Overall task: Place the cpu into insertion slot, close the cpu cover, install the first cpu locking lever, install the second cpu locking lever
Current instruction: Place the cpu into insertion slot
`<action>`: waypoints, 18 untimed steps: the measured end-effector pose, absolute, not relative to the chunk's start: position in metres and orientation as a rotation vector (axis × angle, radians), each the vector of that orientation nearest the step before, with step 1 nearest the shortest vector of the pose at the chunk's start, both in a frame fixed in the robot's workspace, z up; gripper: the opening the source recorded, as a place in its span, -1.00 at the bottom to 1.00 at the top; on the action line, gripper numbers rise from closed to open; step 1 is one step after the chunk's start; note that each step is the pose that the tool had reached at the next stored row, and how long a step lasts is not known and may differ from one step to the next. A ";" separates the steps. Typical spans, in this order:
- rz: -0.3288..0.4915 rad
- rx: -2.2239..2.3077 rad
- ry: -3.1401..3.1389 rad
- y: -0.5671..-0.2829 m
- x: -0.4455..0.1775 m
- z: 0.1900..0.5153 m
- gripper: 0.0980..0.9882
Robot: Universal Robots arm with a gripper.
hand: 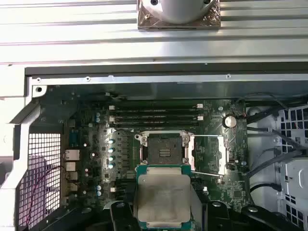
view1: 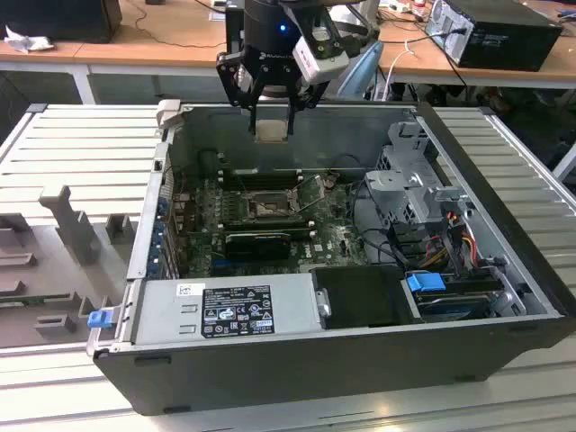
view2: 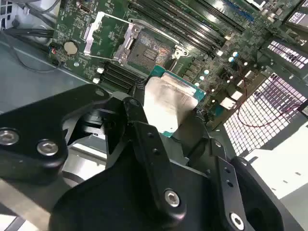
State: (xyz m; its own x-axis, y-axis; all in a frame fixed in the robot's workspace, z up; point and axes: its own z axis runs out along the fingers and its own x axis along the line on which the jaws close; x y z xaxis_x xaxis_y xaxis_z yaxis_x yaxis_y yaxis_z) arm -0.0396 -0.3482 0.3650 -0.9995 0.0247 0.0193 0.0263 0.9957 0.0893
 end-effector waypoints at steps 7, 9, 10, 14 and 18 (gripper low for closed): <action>-0.142 -0.366 -3.108 -0.348 -0.040 0.364 -0.03; -0.143 -0.443 -3.100 -0.348 -0.040 0.364 -0.03; -0.143 -0.488 -3.095 -0.348 -0.040 0.364 -0.03; -0.143 -0.607 -3.077 -0.348 -0.040 0.363 -0.03; -0.143 -0.761 -3.048 -0.348 -0.040 0.363 -0.03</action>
State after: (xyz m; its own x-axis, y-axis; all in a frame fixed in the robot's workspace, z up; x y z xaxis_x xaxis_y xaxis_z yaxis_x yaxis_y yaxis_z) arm -0.0396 -0.3483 0.3627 -0.8828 0.4694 0.0191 0.4692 0.8786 0.0889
